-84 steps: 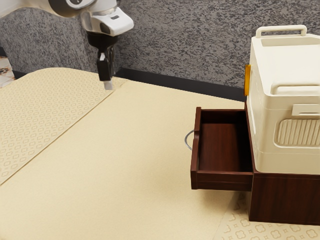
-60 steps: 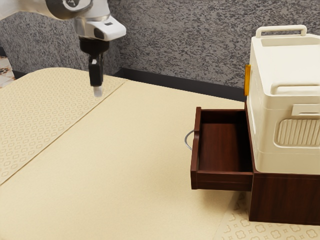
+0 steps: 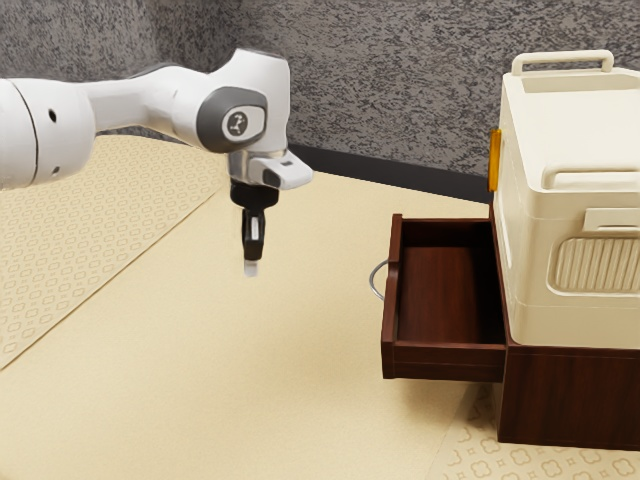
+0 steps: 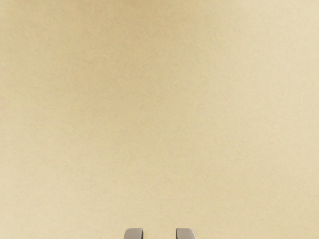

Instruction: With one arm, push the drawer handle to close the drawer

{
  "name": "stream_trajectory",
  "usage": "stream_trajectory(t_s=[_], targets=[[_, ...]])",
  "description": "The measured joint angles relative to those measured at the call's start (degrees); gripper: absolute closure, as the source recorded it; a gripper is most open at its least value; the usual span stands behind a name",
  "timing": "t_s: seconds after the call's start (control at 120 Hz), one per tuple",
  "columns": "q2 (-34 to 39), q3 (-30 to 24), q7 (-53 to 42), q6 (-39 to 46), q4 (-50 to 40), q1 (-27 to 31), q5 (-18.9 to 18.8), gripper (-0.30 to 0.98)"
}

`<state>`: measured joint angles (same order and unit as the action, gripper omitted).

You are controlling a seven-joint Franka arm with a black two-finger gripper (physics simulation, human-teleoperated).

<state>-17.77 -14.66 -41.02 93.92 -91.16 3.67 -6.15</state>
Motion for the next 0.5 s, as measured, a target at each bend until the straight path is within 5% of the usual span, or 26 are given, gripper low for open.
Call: stream_trajectory(t_s=[0.5], targets=[[-8.76,-1.98,-3.60,9.14,7.69,-5.82,-0.97,0.78]])
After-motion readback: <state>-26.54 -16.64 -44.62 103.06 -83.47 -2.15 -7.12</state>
